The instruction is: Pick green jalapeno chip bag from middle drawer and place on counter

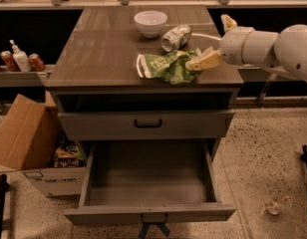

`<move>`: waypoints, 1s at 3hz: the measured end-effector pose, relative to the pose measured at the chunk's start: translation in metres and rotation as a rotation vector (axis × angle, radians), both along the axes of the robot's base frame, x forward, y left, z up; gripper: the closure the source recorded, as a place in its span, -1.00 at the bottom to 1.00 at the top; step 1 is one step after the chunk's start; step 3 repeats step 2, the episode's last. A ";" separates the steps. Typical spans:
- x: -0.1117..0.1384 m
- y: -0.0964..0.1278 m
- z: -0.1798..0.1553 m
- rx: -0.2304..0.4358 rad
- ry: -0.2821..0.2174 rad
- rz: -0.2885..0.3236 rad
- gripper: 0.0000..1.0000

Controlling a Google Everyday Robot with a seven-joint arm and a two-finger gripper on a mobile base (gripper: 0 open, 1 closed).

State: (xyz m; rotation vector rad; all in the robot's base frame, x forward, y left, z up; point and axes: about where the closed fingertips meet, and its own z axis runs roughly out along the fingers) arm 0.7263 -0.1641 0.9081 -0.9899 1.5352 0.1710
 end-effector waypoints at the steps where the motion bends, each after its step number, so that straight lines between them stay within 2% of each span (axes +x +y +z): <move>1: -0.006 -0.006 0.002 0.008 -0.009 -0.010 -1.00; 2: -0.018 -0.011 0.017 0.048 -0.045 0.007 -1.00; 3: -0.018 -0.011 0.017 0.048 -0.045 0.007 -1.00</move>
Offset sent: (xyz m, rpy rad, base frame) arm -0.0364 -0.0188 0.0439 0.1059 -0.1091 0.0311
